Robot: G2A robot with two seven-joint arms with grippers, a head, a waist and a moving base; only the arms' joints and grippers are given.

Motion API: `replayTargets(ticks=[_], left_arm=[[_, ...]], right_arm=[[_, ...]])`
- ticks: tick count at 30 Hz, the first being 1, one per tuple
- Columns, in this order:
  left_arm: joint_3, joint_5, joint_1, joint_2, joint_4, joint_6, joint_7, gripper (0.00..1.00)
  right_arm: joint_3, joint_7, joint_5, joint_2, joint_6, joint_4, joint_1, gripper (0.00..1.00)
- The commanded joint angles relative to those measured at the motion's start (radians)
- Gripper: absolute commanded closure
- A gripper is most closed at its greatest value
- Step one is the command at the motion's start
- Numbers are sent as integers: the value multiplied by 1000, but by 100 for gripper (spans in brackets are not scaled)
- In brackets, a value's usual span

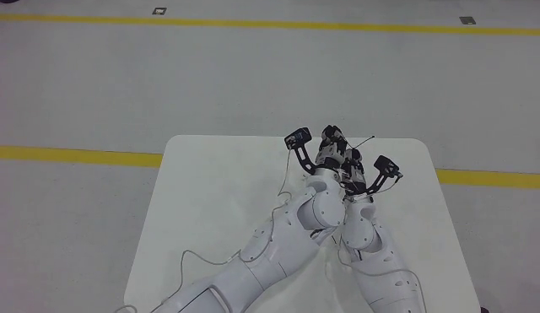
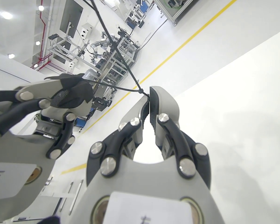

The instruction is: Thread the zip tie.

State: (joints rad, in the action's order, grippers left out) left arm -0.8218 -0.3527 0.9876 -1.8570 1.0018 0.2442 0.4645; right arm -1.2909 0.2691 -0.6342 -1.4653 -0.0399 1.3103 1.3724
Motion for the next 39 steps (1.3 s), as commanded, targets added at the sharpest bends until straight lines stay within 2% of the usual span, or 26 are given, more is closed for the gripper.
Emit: replayTargets(ticks=[1,21,39], left_arm=[[2,2,0,0,2,-2,3,100],[7,45,-9,-2,1,-28,35,100],[-1,35,1,1,47,-29,58,100]], right_arm=[[1,0,0,-1,0,-1,0,100],[2,-8,3,-5,-2,-10,-8,100],[-9,-12,15,-6,-24,-42,-20,100]])
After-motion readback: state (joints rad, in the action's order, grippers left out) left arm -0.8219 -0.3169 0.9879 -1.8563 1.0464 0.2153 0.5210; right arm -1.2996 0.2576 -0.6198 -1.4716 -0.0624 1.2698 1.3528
